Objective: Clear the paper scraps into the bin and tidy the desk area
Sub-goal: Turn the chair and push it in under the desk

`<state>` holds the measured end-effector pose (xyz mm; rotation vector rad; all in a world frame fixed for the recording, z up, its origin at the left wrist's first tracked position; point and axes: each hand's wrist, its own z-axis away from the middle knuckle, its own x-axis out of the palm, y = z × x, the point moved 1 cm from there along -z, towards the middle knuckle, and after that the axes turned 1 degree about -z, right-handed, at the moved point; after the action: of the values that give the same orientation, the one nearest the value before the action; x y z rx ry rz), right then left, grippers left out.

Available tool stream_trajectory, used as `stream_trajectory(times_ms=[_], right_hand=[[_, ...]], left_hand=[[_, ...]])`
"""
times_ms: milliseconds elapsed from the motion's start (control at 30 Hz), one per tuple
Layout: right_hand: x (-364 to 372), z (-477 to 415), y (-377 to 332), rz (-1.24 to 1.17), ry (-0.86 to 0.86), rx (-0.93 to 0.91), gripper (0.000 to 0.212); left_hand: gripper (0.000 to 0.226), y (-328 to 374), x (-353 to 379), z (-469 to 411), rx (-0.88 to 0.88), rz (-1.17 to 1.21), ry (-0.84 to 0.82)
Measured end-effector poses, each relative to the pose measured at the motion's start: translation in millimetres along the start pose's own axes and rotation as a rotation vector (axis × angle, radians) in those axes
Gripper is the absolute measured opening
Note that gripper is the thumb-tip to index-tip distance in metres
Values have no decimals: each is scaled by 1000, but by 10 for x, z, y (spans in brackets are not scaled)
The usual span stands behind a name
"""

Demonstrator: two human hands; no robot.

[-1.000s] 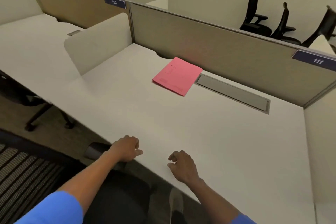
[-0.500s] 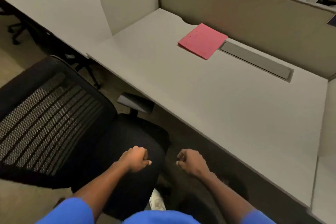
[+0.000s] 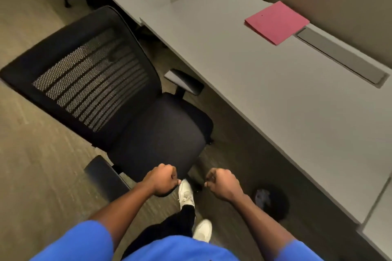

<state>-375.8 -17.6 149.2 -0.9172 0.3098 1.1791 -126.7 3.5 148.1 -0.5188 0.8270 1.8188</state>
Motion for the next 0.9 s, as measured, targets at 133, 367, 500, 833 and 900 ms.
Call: stream_trajectory(times_ms=[133,367,500,833,900], right_hand=[[282,219,-31,10,3,-28,22],[751,557,-223,40,-71,-72,28],[983,613,-450,51,-93,-99,33],[1483,339,-1302,180,-66,-219,41],[1600,223,-1572,192,-56,-229,36]], left_hand=[[29,-208,310,335,-51,38,24],[27,-712,537,948,-145,154,110],[22,-1101,444,1158,-206,201,170],[23,-2256,-428,1124,-258,339,409],[24,-2523,-687,1049,-243,378,458]])
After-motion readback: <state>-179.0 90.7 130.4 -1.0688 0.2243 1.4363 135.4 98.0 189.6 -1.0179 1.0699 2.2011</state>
